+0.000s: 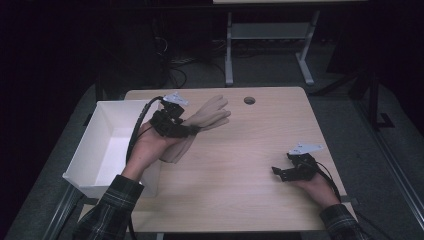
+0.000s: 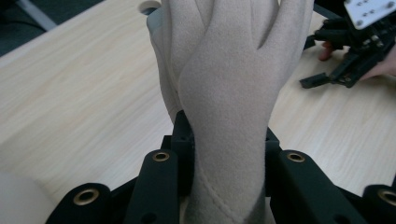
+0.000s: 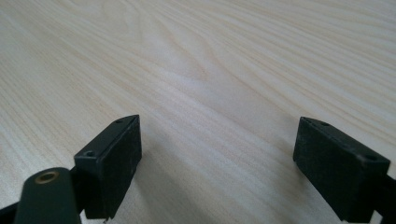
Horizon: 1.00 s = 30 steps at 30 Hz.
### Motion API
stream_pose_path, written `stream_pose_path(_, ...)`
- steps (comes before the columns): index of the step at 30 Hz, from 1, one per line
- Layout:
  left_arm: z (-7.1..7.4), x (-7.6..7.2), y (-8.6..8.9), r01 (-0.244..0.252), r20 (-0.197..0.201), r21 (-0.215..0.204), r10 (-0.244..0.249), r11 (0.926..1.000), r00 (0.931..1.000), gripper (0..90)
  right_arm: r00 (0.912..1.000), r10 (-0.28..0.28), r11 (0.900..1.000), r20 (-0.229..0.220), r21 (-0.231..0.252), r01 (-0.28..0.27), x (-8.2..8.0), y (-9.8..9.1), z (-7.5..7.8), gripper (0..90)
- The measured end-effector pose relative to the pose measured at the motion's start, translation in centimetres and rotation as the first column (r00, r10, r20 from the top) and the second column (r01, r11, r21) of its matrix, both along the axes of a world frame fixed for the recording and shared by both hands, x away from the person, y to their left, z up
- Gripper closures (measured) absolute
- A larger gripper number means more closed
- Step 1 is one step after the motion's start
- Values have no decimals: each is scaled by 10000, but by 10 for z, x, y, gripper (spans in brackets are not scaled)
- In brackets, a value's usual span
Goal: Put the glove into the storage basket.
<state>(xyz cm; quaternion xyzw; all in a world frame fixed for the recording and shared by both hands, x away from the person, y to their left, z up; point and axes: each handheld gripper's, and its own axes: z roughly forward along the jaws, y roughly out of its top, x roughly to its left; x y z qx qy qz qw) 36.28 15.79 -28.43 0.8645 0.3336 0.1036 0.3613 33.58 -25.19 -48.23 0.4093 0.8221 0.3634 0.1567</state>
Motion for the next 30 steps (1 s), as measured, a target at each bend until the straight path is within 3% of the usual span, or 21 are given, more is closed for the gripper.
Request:
stream_pose_path(9,8,3,36,-823,156,-31,823,9966,9965,696,10000,4,10000,-2,4,-4,0,0,0,147)
stream_pose_path(18,10,4,88,-2026,188,-263,2032,9789,9790,696,10000,11,10000,-7,2,-11,0,0,0,147)
stream_pose_path(21,8,2,101,-2461,262,-143,2464,9691,9688,696,10000,9,10000,-2,5,-9,0,0,0,148)
stream_pose_path(22,8,2,101,-2461,262,-143,2464,9691,9688,696,10000,2,10000,-21,11,-2,0,0,0,148)
stream_pose_path(27,2,-1,126,-3231,416,357,3216,9457,9460,696,10000,28,10000,-24,10,-28,0,0,0,147)
stream_pose_path(30,-5,-1,139,-3711,409,528,3693,9271,9284,696,10000,29,10000,-26,15,-29,0,0,0,147)
